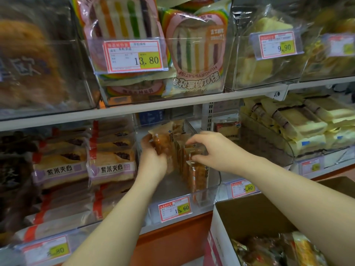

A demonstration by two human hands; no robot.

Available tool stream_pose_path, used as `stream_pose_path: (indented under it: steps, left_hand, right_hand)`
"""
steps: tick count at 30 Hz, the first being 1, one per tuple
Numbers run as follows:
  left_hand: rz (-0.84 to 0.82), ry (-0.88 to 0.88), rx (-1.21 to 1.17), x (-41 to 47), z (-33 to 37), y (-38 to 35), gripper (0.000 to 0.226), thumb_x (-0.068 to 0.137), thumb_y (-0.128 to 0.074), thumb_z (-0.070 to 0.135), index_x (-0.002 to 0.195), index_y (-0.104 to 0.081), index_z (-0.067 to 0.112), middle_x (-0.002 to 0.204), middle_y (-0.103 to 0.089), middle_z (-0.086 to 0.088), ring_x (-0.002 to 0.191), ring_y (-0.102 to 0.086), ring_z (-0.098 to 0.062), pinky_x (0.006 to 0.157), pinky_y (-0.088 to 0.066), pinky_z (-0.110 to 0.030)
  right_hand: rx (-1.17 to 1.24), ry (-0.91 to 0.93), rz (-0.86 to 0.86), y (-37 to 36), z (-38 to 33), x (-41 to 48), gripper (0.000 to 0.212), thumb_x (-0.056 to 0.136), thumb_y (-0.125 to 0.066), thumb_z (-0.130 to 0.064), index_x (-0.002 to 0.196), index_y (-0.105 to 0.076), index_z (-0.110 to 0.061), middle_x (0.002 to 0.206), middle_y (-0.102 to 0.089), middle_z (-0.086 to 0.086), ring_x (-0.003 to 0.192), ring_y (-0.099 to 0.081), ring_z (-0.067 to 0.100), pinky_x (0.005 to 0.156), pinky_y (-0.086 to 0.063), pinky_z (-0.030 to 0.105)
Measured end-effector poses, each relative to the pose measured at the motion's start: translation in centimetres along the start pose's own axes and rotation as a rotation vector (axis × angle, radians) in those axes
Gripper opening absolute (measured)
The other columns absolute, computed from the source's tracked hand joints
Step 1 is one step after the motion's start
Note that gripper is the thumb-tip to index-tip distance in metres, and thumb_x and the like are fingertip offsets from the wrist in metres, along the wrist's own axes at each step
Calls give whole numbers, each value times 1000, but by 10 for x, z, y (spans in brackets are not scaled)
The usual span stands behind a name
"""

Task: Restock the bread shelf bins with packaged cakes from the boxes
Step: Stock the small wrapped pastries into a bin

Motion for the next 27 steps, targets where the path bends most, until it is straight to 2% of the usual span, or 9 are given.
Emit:
stream_pose_path:
  steps: [2,5,9,12,15,18,19,22,27]
  left_hand:
    - [67,108,-58,14,-12,-10,27,99,-45,22,121,-49,7,96,-57,-2,91,-57,-17,81,-43,-30]
    - [127,233,-175,30,-25,-23,27,98,-47,24,120,-51,9,104,-59,-7,101,-59,-23,93,-47,-38]
    - [177,219,-145,48,-31,-34,32,97,-47,22,124,-48,5,117,-58,-11,111,-57,-26,98,-42,-35]
    - [245,275,-224,58,-36,-40,38,96,-47,6,133,-40,1,125,-54,-19,114,-54,-32,92,-41,-32]
    - [218,298,-251,76,-47,-51,31,96,-49,12,126,-44,6,113,-55,-12,107,-52,-25,82,-40,-28]
    - [179,297,-168,89,-56,-59,25,96,-50,15,119,-50,8,103,-54,-8,99,-49,-22,65,-40,-13]
    - [168,285,-169,92,-60,-62,34,95,-53,15,127,-46,5,112,-56,-12,103,-54,-26,67,-42,-13]
    - [118,277,-199,101,-65,-72,62,83,-61,36,133,-42,6,130,-53,-18,117,-53,-31,95,-43,-31]
    - [159,317,-70,111,-76,-74,45,97,-50,28,141,-40,23,142,-34,-17,126,-42,-34,102,-36,-34]
  right_hand:
    - [6,-19,-42,-8,8,-1,48,86,-67,-34,131,-53,-28,129,-53,-6,113,-49,8,91,-39,20]
    - [-42,-57,-112,-19,24,-5,55,81,-70,-39,132,-51,-32,134,-48,-6,117,-48,11,95,-44,26]
    - [-131,-25,-129,-30,38,-4,47,81,-69,-43,126,-57,-35,134,-44,-9,123,-36,11,101,-36,29]
    - [-132,19,-96,-34,42,-2,45,82,-68,-43,125,-58,-36,135,-43,-9,126,-33,11,102,-31,27]
    - [-124,52,-80,-36,46,0,44,82,-67,-45,124,-59,-37,134,-44,-9,125,-33,10,102,-31,27]
    - [-93,85,-59,-36,48,2,42,81,-67,-45,122,-61,-36,130,-47,-8,123,-36,12,100,-35,30]
    - [-88,94,-57,-37,49,2,42,82,-67,-45,122,-61,-36,129,-47,-8,122,-36,12,100,-35,30]
    - [-68,117,-49,-38,53,4,41,82,-68,-43,122,-62,-35,127,-49,-6,121,-38,14,99,-36,33]
    - [-37,132,-21,-42,58,4,40,80,-71,-40,118,-66,-30,127,-53,1,121,-40,21,98,-39,42]
Point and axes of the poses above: each hand's wrist, its own x-axis towards the middle knuckle, its own y-axis out of the back of the hand, z = x × y, the point moved 4 cm from there along x, towards the middle knuckle
